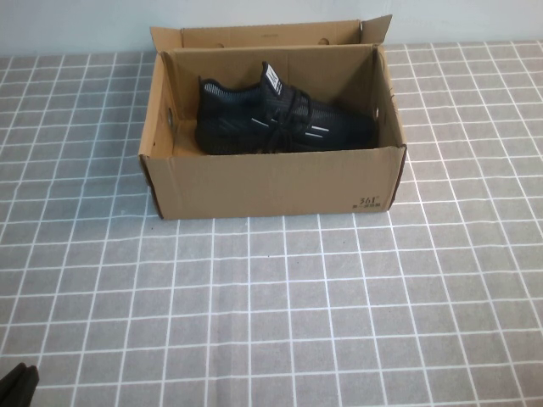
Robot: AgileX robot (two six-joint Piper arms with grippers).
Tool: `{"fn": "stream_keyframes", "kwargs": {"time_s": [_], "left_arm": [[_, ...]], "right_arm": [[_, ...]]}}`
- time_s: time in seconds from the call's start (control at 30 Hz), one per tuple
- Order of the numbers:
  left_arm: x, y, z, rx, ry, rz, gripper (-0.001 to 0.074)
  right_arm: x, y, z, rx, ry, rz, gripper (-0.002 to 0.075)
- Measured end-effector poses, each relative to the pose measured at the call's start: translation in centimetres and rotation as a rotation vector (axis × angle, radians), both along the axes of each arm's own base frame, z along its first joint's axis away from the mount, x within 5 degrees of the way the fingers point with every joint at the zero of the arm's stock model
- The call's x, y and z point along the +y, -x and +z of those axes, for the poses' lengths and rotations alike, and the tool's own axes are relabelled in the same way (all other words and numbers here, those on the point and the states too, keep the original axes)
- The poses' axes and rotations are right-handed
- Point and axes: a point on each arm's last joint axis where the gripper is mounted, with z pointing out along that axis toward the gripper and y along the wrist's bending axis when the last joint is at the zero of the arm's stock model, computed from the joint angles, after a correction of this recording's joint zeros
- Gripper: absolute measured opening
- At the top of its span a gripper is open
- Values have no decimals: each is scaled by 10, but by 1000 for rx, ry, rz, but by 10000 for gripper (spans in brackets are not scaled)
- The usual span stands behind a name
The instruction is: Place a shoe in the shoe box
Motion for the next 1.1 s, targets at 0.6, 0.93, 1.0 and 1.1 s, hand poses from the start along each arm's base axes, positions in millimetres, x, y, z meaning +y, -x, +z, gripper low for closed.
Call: {"fn": "stream_keyframes", "kwargs": {"time_s": [0.6,0.93,1.0,1.1], "left_arm": [[5,1,-8,110,106,87,-1],[5,1,-8,113,108,91,-1],[5,1,-8,113,106,92,-1],[5,1,-8,112,104,92,-1]], "right_arm": [[0,0,0,1,0,0,-16],[0,0,0,1,0,0,-16],[0,0,0,1,0,0,-16],[0,0,0,1,0,0,-16]]}}
